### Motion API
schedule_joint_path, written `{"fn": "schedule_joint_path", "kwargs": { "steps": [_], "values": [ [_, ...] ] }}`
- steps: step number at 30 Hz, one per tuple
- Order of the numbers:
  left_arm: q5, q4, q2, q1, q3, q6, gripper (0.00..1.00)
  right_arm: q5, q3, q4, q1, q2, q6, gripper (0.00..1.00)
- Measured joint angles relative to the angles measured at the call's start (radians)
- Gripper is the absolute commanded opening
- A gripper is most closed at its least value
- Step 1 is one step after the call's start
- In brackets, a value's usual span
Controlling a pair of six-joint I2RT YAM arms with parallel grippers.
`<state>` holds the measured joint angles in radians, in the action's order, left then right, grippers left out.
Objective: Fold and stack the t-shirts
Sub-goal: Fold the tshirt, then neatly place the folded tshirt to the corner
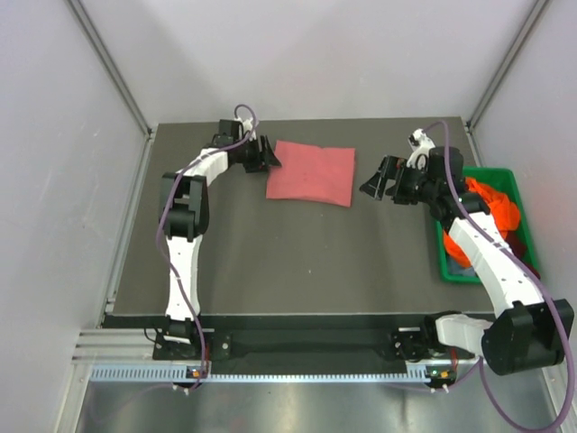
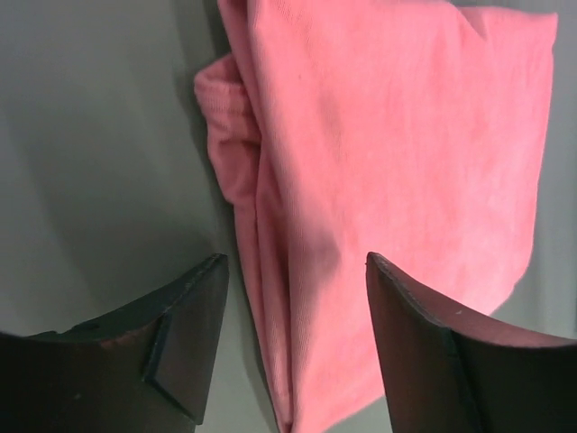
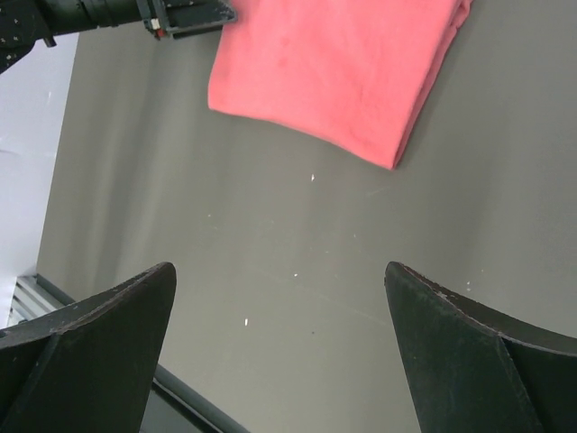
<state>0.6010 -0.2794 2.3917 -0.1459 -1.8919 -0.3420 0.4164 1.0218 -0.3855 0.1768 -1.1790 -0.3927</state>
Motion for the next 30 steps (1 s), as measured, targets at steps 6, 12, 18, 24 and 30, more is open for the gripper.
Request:
{"fn": "schedule_joint_path", "kwargs": {
  "steps": [6,12,18,24,30],
  "values": [
    [-0.049,0.008,0.022,-0.022,-0.020,-0.022,0.22,0.005,-0.001,0.007,0.000,-0.016,0.000,1.00],
    [-0.099,-0.002,0.024,-0.036,-0.020,-0.026,0.00,0.015,-0.001,0.033,0.000,-0.021,-0.004,1.00],
    [-0.129,-0.032,0.023,-0.040,-0.037,-0.021,0.00,0.026,-0.001,0.064,0.000,-0.032,-0.011,1.00],
    [-0.180,-0.098,0.023,-0.035,-0.079,0.014,0.00,0.026,-0.014,0.070,0.000,-0.041,-0.011,1.00],
    [-0.206,-0.150,0.018,-0.001,-0.082,0.047,0.00,0.027,-0.014,0.072,0.000,-0.044,-0.011,1.00]
  ]
}}
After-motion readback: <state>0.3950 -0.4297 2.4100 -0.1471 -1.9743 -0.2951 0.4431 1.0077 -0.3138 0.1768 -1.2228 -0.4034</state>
